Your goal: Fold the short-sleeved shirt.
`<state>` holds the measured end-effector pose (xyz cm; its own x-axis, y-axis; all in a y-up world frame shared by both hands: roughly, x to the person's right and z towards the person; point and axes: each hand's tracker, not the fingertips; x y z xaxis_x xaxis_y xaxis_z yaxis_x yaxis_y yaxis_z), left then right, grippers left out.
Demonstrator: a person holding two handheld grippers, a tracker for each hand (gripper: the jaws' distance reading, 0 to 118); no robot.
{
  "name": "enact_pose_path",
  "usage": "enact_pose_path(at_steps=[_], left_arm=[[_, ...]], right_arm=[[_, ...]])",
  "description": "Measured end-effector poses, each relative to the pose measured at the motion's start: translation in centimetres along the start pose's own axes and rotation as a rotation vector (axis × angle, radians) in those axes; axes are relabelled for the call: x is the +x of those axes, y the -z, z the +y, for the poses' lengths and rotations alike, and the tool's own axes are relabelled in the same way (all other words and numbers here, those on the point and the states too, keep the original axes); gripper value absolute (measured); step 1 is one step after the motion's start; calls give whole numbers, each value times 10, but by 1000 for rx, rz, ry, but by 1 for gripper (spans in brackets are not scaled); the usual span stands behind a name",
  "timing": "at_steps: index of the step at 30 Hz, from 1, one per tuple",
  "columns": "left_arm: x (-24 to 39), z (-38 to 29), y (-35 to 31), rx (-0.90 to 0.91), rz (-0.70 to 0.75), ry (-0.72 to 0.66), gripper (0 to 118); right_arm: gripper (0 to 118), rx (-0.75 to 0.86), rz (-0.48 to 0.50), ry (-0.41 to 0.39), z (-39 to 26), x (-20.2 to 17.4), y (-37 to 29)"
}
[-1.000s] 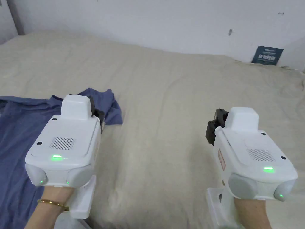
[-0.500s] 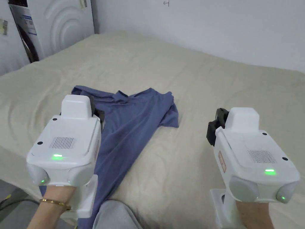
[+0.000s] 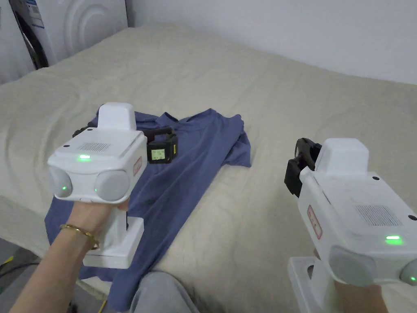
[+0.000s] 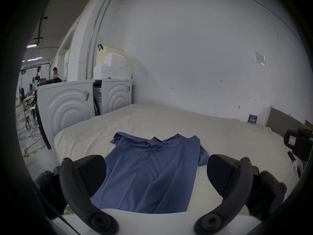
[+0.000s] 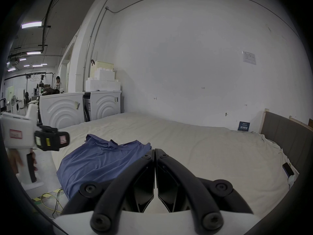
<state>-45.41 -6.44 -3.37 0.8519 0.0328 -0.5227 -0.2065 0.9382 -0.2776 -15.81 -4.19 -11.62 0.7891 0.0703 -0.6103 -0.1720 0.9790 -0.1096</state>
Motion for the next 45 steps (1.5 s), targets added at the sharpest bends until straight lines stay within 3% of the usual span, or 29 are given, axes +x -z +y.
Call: enact_pose_path(at_steps=[8, 13, 19, 23, 26, 28, 29, 31, 35, 40, 45], left_arm=[[11, 30, 132, -227, -55, 23, 118], [17, 22, 229, -437, -17, 56, 118], [27, 4, 311, -559, -1, 34, 116], [35, -7, 339, -606, 11, 19, 100], [41, -12, 352, -642, 30, 40, 69], [45, -14, 354, -662, 44, 45, 64], [45, -12, 355, -664, 47, 41, 55], [51, -8, 351, -662, 23, 77, 1], [60, -10, 343, -651, 38, 173, 0], [63, 11, 302, -527, 88, 162, 0], [56, 61, 247, -404, 71, 84, 0]], right_arm=[[0, -28, -5, -13, -2, 10, 32], [0, -68, -40, 6, -12, 26, 54], [0, -119, -90, -1, -23, 47, 82], [0, -150, -111, -2, -35, 66, 102], [0, -168, -125, 7, -43, 75, 113], [0, -179, -132, 11, -48, 80, 117], [0, -183, -133, 14, -50, 81, 119], [0, -196, -134, 21, -53, 83, 121], [0, -210, -139, 38, -57, 85, 118], [0, -204, -149, 64, -48, 90, 99], [0, -149, -167, 38, -28, 93, 68]])
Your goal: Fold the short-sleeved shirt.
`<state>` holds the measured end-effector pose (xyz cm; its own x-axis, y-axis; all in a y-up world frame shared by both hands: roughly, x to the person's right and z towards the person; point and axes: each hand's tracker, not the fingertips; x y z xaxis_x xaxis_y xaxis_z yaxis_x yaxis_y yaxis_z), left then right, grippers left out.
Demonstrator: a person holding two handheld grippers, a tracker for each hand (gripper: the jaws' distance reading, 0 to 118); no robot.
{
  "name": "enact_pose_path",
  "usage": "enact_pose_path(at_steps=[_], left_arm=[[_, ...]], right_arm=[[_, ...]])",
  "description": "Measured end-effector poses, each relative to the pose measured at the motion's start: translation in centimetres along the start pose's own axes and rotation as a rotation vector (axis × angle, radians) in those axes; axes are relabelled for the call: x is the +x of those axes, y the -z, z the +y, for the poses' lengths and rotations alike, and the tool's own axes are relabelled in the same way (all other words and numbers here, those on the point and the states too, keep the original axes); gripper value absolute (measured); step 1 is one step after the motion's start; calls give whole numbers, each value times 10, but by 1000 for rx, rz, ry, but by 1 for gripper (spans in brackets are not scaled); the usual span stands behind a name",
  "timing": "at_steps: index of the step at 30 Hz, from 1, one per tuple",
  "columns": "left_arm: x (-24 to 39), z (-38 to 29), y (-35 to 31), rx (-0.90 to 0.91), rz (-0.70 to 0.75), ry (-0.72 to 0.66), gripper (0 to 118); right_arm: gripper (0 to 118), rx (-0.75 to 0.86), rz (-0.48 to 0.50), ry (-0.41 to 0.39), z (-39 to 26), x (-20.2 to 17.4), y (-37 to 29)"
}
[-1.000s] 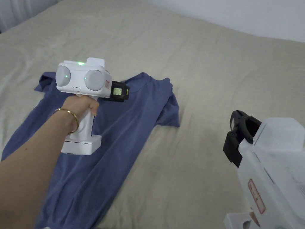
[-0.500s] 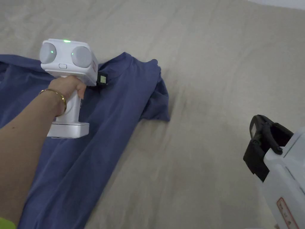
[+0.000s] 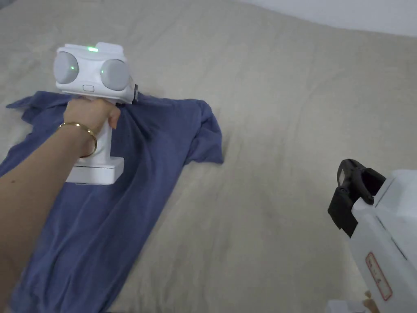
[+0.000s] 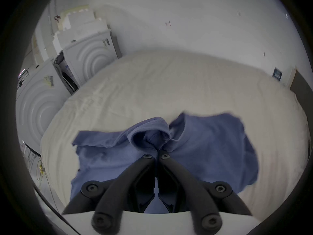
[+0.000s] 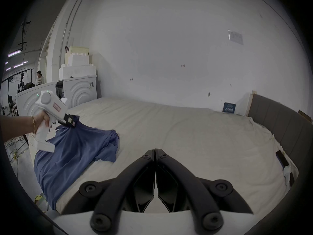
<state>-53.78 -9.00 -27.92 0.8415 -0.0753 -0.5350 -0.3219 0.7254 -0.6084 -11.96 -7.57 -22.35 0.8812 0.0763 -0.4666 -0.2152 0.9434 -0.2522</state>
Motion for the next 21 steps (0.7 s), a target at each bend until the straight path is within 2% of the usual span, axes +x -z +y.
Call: enact_pose_path(at_steps=[4, 11, 15, 21], left_arm=[[-11, 24, -73, 105, -11, -28, 0], [-19, 73, -199, 323, -12, -54, 0], [3, 93, -275, 450, -47, 8, 0], [63, 111, -306, 534, -224, 80, 0]], right_arm=[[0, 43, -23, -2, 6, 10, -33], [0, 126, -79, 45, 12, 33, -72], [0, 163, -111, 49, 15, 48, -86], [0, 199, -191, 73, 19, 76, -94]])
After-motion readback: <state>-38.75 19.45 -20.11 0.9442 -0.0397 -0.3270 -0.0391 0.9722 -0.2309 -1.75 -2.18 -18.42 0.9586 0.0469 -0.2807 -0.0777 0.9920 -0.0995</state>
